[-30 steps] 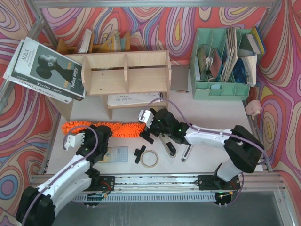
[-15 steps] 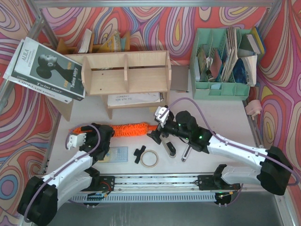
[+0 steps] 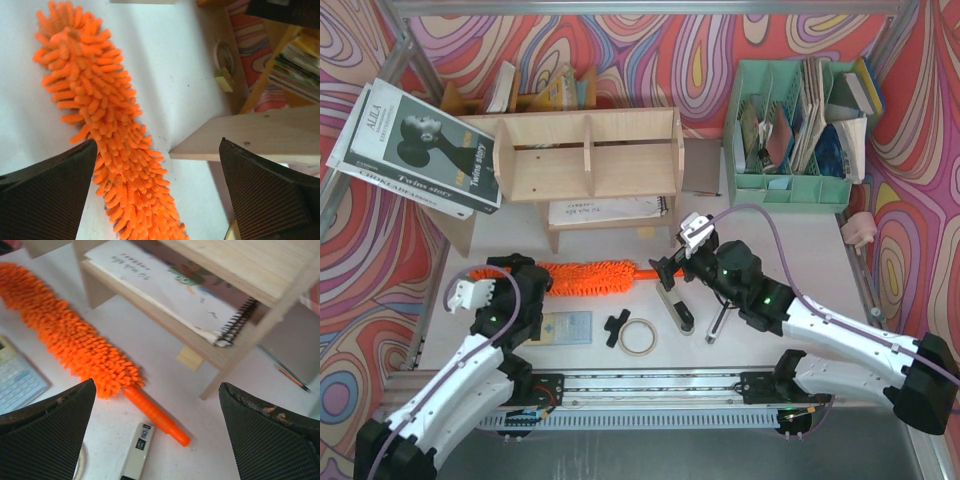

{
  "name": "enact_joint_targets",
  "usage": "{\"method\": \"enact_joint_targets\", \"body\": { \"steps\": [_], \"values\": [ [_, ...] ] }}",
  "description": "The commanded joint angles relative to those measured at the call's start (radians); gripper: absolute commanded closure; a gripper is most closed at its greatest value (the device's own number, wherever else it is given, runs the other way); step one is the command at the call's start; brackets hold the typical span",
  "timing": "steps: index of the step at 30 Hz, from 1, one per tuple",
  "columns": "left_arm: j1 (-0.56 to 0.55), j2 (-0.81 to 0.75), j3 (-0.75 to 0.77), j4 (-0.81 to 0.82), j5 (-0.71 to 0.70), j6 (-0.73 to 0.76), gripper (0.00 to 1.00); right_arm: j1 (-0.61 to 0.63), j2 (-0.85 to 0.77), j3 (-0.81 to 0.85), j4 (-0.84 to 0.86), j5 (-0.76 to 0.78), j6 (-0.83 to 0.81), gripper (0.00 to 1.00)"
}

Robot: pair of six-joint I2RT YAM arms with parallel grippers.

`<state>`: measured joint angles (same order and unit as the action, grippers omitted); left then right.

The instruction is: Dust the bookshelf with a duster

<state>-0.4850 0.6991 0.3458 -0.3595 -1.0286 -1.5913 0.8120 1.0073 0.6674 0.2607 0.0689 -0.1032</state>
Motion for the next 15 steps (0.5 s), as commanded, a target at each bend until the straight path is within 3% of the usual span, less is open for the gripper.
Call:
{"method": "enact_joint_targets", "body": {
  "steps": [1, 3, 7, 9, 15],
  "values": [
    [0.004, -0.099, 0.058, -0.06, 0.079, 0.38, 0.01, -0.002, -0.021, -0.002, 0.01, 0.214, 0.041, 0.01],
    [0.004, -0.133, 0.065, -0.013, 0.136, 0.535, 0.02, -0.011, -0.02, -0.004, 0.015, 0.25, 0.049, 0.01],
    [0.004, -0.135, 0.072, 0.035, 0.111, 0.766, 0.02, -0.084, -0.009, -0.002, 0.0, 0.282, 0.112, 0.01],
    [0.004, -0.095, 0.04, 0.212, 0.125, 0.931, 0.02, -0.144, 0.005, 0.01, -0.027, 0.275, 0.164, 0.01],
    [0.003, 0.142, 0.093, 0.378, -0.008, 1.193, 0.02, -0.279, 0.011, 0.017, -0.062, 0.226, 0.207, 0.01]
  ]
}}
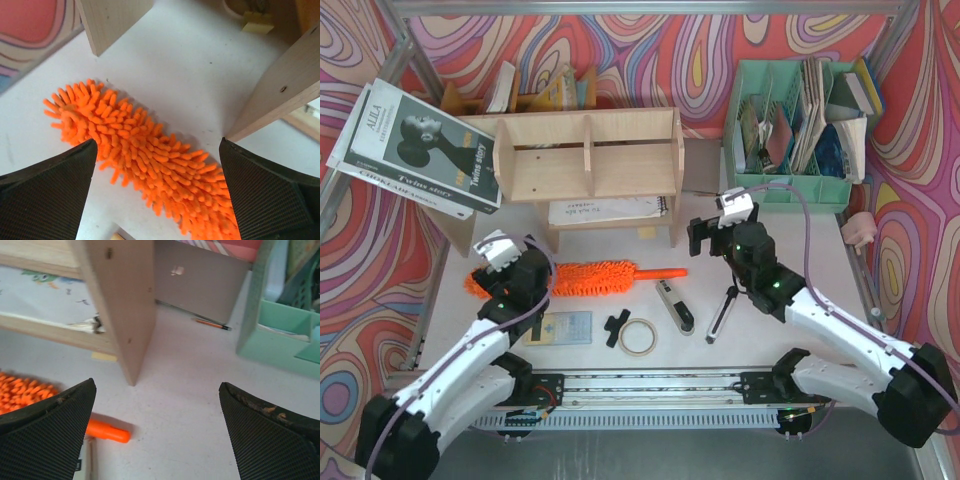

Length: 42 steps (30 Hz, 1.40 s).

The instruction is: Dust the bookshelf with a duster

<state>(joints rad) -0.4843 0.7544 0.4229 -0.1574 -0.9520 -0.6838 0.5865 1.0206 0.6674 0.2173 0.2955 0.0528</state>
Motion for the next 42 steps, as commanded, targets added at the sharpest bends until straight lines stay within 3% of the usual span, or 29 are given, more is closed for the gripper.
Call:
{"method": "enact_joint_targets", "body": {
  "steps": [1, 5, 14, 18, 27, 30, 34, 36, 37, 40, 42],
  "values": [
    [0.004, 0.098, -0.01, 0.268, -0.092, 0.344, 0.01, -0.077, -0.001, 0.02, -0.022, -0.003, 0.05, 0.01],
    [0.018, 0.129, -0.134, 0.589, -0.065, 0.544, 0.01, -0.159, 0.024, 0.03, -0.04, -0.007, 0.072, 0.01],
    [0.26, 0.211, -0.269, 0.823, 0.27, 0.633, 0.02, -0.267, 0.11, -0.037, 0.078, 0.031, 0.093, 0.01],
    [0.309, 0.3, -0.283, 0.952, 0.387, 0.679, 0.02, -0.298, 0.18, -0.07, 0.193, 0.06, 0.083, 0.01],
    [0.385, 0.496, -0.25, 1.141, 0.6, 0.708, 0.02, -0.382, 0.392, -0.142, 0.468, 0.065, 0.045, 0.01],
    [0.394, 0.505, -0.212, 1.077, 0.74, 0.717, 0.01, -0.397, 0.45, -0.173, 0.597, 0.04, -0.021, 0.01],
    [0.398, 0.715, -0.285, 1.459, 0.735, 0.693, 0.01, -0.438, 0.464, -0.207, 0.714, -0.068, -0.042, 0.01],
    [0.403, 0.832, -0.279, 1.564, 0.708, 0.683, 0.02, -0.457, 0.468, -0.202, 0.72, -0.097, -0.059, 0.01],
    [0.406, 0.847, -0.266, 1.579, 0.712, 0.684, 0.01, -0.47, 0.469, -0.202, 0.721, -0.118, -0.063, 0.01],
    [0.435, 0.751, -0.204, 1.317, 0.746, 0.649, 0.01, -0.495, 0.482, -0.201, 0.732, -0.146, -0.092, 0.01],
    [0.449, 0.785, -0.176, 1.312, 0.747, 0.639, 0.01, -0.513, 0.489, -0.194, 0.719, -0.162, -0.103, 0.01]
  ]
}}
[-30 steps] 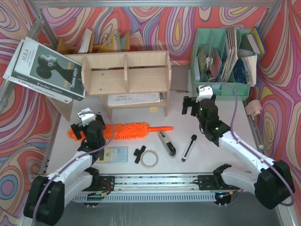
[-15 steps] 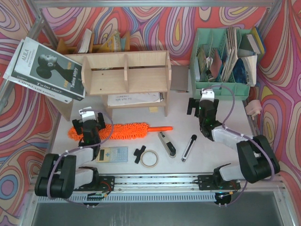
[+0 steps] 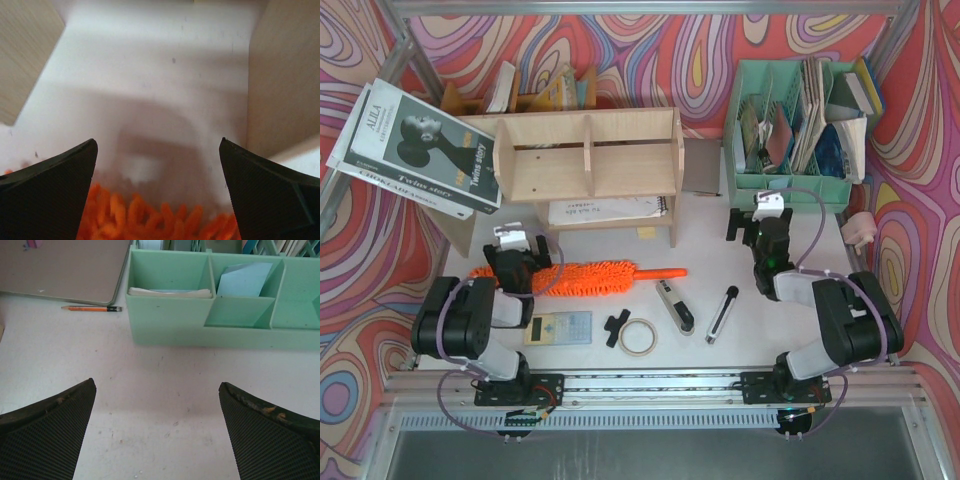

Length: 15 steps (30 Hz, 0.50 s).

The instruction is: Dust the bookshelf with a duster

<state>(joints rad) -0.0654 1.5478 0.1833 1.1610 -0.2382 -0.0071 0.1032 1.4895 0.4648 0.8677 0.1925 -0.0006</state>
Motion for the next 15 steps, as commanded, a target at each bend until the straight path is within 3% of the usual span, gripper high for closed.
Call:
{"method": "enact_joint_targets", "body": {
  "steps": [1, 3, 5, 8, 15],
  "values": [
    [0.033, -0.015, 0.078, -0.049, 0.034, -0.042, 0.01, -0.043, 0.016, 0.003, 0.078, -0.093, -0.047, 0.01],
    [0.04, -0.038, 0.102, -0.129, 0.041, -0.051, 0.01, -0.064, 0.015, 0.005, 0.076, -0.145, -0.048, 0.01],
    [0.042, -0.011, 0.101, -0.085, 0.007, -0.063, 0.02, -0.073, 0.016, 0.012, 0.065, -0.19, -0.055, 0.01],
    [0.052, -0.031, 0.127, -0.173, -0.051, -0.109, 0.01, -0.074, 0.009, 0.007, 0.053, -0.23, -0.062, 0.01],
    [0.059, -0.023, 0.135, -0.172, -0.062, -0.122, 0.02, -0.077, 0.033, -0.047, 0.1, -0.27, -0.057, 0.01]
  ]
}}
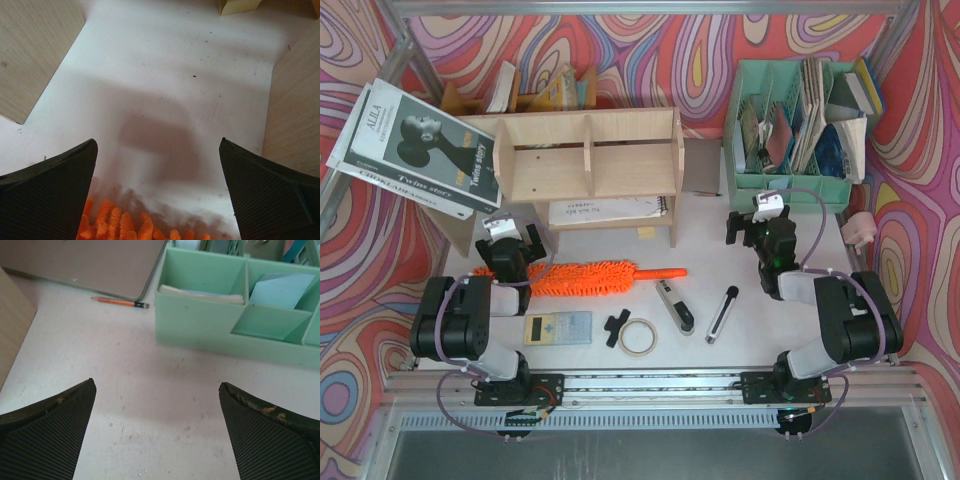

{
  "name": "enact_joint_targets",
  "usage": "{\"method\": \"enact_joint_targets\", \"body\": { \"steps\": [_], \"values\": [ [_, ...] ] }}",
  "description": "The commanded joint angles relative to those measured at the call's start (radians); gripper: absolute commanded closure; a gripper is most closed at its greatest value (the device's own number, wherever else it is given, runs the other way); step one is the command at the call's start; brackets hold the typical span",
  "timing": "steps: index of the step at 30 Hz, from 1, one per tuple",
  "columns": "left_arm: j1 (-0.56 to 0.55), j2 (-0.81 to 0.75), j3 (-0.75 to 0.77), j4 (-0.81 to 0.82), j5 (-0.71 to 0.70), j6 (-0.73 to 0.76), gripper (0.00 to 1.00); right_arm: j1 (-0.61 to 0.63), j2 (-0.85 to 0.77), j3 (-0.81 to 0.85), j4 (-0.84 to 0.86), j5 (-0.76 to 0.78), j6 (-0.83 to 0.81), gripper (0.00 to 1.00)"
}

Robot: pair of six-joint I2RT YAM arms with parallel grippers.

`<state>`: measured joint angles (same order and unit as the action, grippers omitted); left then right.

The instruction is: Dust the bookshelf with a duster

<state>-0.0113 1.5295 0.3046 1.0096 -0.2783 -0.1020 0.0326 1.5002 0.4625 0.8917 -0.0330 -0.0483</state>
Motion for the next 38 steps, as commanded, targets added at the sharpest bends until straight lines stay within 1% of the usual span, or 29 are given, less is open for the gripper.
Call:
{"method": "enact_joint_targets", "body": {
  "steps": [1, 6, 10, 12, 14, 38],
  "values": [
    [0.005, -0.007, 0.016, -0.03, -0.021, -0.029, 0.02, -0.006, 0.036, -0.056, 0.106, -0.033, 0.002, 0.01],
    [0.005, -0.006, 0.02, -0.033, -0.024, -0.028, 0.01, -0.014, 0.128, -0.072, 0.203, -0.063, -0.006, 0.01],
    [0.005, -0.005, 0.024, -0.04, -0.022, -0.028, 0.02, -0.015, 0.151, -0.078, 0.231, -0.07, -0.003, 0.01],
    [0.005, -0.005, 0.025, -0.044, -0.023, -0.027, 0.02, -0.021, 0.167, -0.091, 0.257, -0.052, 0.011, 0.01],
    [0.005, -0.005, 0.027, -0.045, -0.022, -0.028, 0.02, -0.022, 0.184, -0.113, 0.321, -0.034, 0.017, 0.01],
    [0.005, -0.003, 0.038, -0.062, -0.008, -0.022, 0.02, -0.022, 0.18, -0.109, 0.306, -0.034, 0.016, 0.01]
  ]
}}
